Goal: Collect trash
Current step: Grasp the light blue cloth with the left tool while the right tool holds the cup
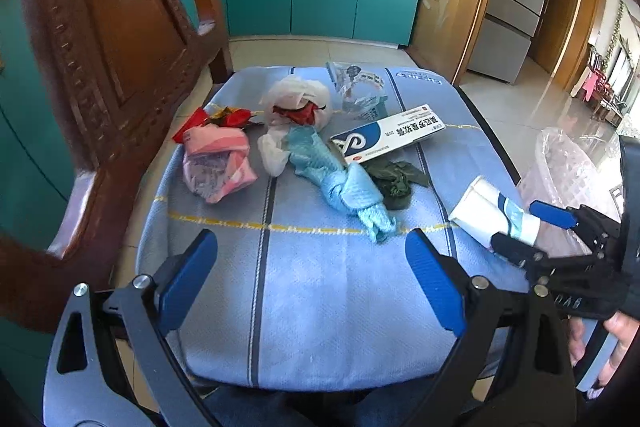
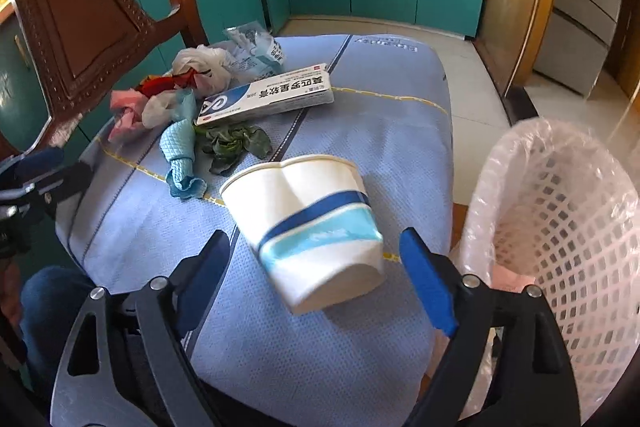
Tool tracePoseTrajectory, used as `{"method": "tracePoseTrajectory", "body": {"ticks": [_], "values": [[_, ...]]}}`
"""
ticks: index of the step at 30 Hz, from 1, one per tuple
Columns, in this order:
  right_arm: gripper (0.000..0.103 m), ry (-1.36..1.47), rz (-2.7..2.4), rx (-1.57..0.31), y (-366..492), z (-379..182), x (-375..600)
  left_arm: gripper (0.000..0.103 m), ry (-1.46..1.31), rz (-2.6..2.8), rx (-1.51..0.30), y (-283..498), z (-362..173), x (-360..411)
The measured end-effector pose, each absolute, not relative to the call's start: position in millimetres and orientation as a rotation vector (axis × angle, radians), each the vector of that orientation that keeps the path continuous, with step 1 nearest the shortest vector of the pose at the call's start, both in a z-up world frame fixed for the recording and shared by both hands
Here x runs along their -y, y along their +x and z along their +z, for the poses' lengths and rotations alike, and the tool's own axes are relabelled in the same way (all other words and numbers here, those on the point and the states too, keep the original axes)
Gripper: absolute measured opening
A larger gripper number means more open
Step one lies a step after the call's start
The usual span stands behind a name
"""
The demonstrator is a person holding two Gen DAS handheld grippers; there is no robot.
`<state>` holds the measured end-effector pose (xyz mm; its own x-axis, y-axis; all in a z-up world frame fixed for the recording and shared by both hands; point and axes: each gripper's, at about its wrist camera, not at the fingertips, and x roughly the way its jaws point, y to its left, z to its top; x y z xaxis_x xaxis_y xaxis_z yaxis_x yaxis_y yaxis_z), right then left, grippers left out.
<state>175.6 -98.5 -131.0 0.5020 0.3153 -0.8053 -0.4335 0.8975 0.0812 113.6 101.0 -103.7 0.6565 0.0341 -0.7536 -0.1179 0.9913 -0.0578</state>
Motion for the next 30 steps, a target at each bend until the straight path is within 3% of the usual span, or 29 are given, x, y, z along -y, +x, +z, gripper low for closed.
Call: {"method": "tracePoseTrajectory", "body": {"ticks": [6,9,12,14,15,19,30], "values": [[0.085,-0.191,0.462,-0.938,180,-138,85,0.095,-0.155,0.035,-0.891,159,-112,-93],[0.078,-0.226,0.447,-0.927,180,-139,82,0.092,-0.159,0.036,-0.932,183,-126,-86],[0.078,-0.216,0.453,-0.927,180,-138,84,0.076,-0.136,0.069,-0.990,202,-144,-82],[0.078,-0.215,0.450,-0.924,179,-138,85,0.055,-0.137,0.069,-1.027,209,-154,-82],[0.078,-0.217,0.450,-0.923,179,-138,86,0.050,-0.139,0.063,-1.047,212,-161,-82],[0.078,-0.205,0.457,-0.913,178,-134,87,0.040,-0.148,0.052,-1.021,206,-161,-85],[0.077,-0.192,0.462,-0.828,162,-102,88,0.039,-0.159,0.047,-0.822,148,-106,-95]]}}
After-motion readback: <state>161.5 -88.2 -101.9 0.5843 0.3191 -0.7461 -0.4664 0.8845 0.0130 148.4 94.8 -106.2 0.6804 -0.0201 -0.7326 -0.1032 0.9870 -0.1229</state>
